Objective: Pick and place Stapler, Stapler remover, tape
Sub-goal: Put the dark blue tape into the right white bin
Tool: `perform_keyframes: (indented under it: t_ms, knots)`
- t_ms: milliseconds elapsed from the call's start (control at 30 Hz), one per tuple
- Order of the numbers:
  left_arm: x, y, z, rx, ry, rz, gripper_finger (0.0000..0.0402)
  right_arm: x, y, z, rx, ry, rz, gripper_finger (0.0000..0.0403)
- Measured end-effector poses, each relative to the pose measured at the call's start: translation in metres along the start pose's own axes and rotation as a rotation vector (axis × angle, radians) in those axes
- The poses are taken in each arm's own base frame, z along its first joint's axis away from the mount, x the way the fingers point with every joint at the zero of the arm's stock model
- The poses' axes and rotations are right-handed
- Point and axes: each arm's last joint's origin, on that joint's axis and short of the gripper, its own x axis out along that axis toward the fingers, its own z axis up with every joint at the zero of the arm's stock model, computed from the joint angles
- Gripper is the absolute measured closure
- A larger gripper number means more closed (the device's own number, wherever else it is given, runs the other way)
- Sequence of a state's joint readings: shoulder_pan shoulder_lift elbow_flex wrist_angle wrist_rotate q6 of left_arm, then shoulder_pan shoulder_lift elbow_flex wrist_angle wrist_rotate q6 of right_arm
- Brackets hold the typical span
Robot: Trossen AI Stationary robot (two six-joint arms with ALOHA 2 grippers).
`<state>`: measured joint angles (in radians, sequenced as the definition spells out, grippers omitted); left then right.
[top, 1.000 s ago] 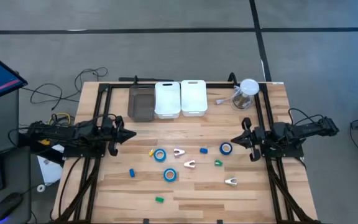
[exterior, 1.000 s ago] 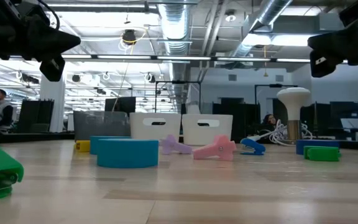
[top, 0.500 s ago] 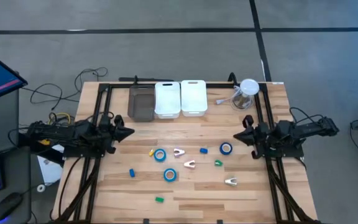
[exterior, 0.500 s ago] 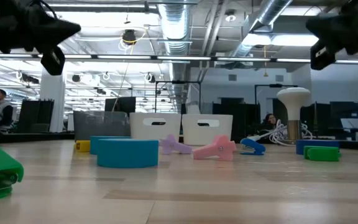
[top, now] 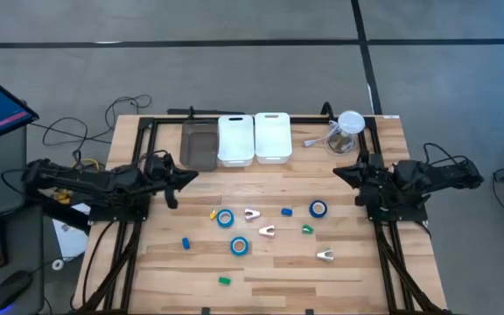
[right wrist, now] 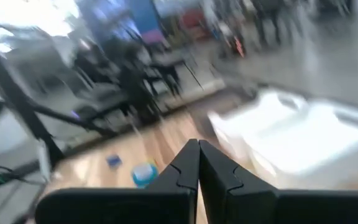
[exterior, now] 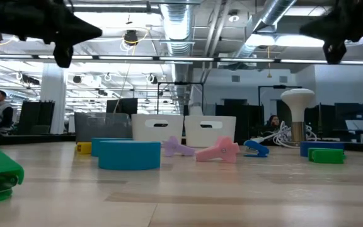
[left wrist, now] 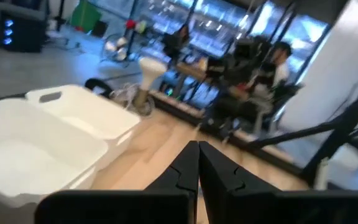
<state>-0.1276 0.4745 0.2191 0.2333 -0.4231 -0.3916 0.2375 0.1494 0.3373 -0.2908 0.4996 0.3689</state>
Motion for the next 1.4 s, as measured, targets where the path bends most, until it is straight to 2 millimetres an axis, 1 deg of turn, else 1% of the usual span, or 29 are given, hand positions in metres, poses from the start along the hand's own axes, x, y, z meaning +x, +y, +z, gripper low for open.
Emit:
perform_keyframes:
  t_ms: [133,300,533,667,800,867,1000,1167,1233,1400]
  knots:
    - [0.014,-0.007,0.001,0.007,0.063,0.030,0.0399,-0.001,0.000,0.002,0.037,0.213,-0.126,0.0403]
    - [0.026,-0.016,0.008,0.014,0.090,0.039,0.0399,0.005,0.009,0.013,0.029,0.426,-0.227,0.0403]
    - [0.029,-0.021,0.016,0.030,0.074,0.029,0.0399,0.027,0.029,0.030,-0.004,0.582,-0.282,0.0403]
    - [0.029,-0.023,0.019,0.035,0.076,-0.001,0.0399,0.047,0.044,0.034,-0.039,0.666,-0.293,0.0403]
    - [0.029,-0.024,0.019,0.039,0.094,-0.038,0.0399,0.067,0.058,0.036,-0.044,0.743,-0.261,0.0403]
    - [0.029,-0.025,0.019,0.042,0.097,-0.047,0.0399,0.075,0.062,0.031,-0.080,0.793,-0.251,0.0403]
    - [0.029,-0.025,0.019,0.043,0.098,-0.049,0.0399,0.088,0.063,0.020,-0.069,0.877,-0.282,0.0403]
    - [0.029,-0.025,0.019,0.041,0.098,-0.049,0.0399,0.102,0.056,0.000,0.026,1.030,-0.437,0.0398]
    - [0.029,-0.025,0.019,0.041,0.098,-0.049,0.0399,0.106,0.053,-0.008,0.051,1.082,-0.499,0.0381]
    - [0.029,-0.025,0.019,0.036,0.098,-0.049,0.0399,0.116,0.051,-0.024,0.093,1.136,-0.621,0.0314]
